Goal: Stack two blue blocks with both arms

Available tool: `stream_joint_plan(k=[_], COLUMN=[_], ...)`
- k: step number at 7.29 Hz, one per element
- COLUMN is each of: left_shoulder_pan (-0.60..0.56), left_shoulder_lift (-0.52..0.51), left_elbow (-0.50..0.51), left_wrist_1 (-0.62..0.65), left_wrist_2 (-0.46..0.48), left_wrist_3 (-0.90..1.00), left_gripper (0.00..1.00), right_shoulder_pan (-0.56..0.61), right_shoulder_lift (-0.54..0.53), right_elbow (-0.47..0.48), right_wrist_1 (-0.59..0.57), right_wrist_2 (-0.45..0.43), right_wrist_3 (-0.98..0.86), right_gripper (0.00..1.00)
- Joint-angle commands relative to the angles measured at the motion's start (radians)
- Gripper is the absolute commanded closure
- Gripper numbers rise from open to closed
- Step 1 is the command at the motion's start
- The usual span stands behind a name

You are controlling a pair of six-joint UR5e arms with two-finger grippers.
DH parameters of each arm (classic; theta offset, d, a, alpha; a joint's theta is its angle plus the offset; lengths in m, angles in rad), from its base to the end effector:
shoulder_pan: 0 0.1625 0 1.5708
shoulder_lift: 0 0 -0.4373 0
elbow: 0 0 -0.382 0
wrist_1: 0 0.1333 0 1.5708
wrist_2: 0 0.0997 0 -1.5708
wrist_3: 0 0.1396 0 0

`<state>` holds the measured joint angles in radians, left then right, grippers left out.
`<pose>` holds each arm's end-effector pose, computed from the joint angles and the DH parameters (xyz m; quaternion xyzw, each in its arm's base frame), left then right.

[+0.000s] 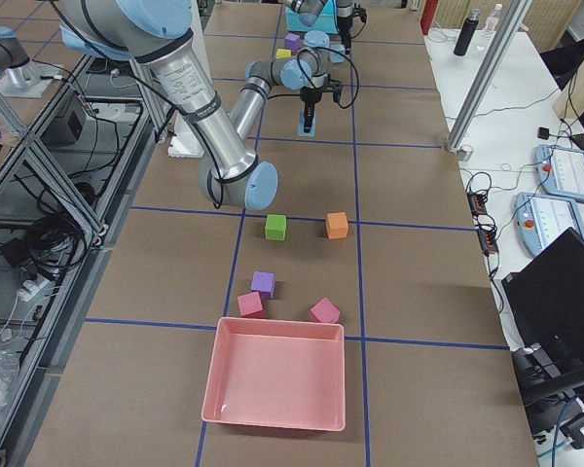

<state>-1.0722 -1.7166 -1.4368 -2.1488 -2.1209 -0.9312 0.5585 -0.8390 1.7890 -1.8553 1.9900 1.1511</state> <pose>0.2313 -0.5510 0.6341 0.0409 0.3796 -0.1205 0.9163 -0.5290 -0.4207 0.2159 -0.0235 -0.3744 -0.0037 0.9270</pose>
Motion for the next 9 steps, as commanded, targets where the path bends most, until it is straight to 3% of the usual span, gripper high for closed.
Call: stream_joint_plan(k=[1, 3, 5, 9], left_shoulder_pan=[0.0, 0.002, 0.005, 0.038], left_shoulder_lift=[0.017, 0.047, 0.048, 0.048], left_elbow=[-0.002, -0.023, -0.027, -0.028], left_wrist_1=[0.0, -0.003, -0.005, -0.006], left_wrist_2=[0.004, 0.027, 0.03, 0.03], left_wrist_3=[0.003, 0.003, 0.002, -0.008], left_gripper=[0.02, 0.02, 0.02, 0.02], right_shoulder_pan=[-0.022, -0.022, -0.022, -0.02], right_shoulder_lift=[0.009, 0.04, 0.047, 0.126], right_elbow=[-0.034, -0.205, -0.232, -0.387], right_wrist_1=[0.007, 0.211, 0.22, 0.295], right_wrist_2=[-0.026, -0.031, -0.042, -0.063], right_wrist_3=[0.007, 0.035, 0.03, 0.054], right_gripper=[0.46, 0.47, 0.47, 0.47])
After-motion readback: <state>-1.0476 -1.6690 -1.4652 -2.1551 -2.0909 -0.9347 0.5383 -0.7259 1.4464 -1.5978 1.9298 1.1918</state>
